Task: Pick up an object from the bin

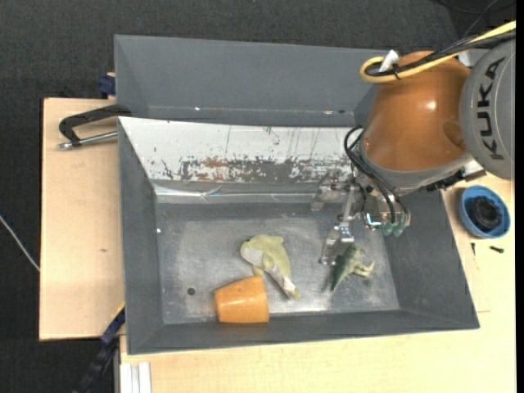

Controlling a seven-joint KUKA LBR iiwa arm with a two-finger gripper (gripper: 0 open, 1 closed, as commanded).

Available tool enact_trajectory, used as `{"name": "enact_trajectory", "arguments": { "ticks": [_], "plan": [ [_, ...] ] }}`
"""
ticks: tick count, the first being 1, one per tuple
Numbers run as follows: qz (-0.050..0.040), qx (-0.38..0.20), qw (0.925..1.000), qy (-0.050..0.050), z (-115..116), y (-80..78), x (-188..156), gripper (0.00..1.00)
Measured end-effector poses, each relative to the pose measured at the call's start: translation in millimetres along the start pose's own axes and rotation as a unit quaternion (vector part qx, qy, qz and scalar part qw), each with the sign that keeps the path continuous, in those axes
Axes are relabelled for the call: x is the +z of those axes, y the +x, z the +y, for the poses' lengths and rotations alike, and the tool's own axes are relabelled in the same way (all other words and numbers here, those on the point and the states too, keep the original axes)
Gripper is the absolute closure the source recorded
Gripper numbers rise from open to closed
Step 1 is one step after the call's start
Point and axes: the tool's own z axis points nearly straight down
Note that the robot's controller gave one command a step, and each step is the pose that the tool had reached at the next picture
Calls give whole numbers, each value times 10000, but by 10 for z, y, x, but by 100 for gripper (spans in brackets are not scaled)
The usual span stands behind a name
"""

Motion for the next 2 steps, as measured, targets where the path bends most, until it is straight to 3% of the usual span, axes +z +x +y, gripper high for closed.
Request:
{"name": "enact_trajectory", "arguments": {
  "ticks": [1,2],
  "plan": [
    [4,-141,9999,-8,425,-139,1291,0],
    [-32,-131,9999,-6,412,-157,1247,100]
  ]
}}
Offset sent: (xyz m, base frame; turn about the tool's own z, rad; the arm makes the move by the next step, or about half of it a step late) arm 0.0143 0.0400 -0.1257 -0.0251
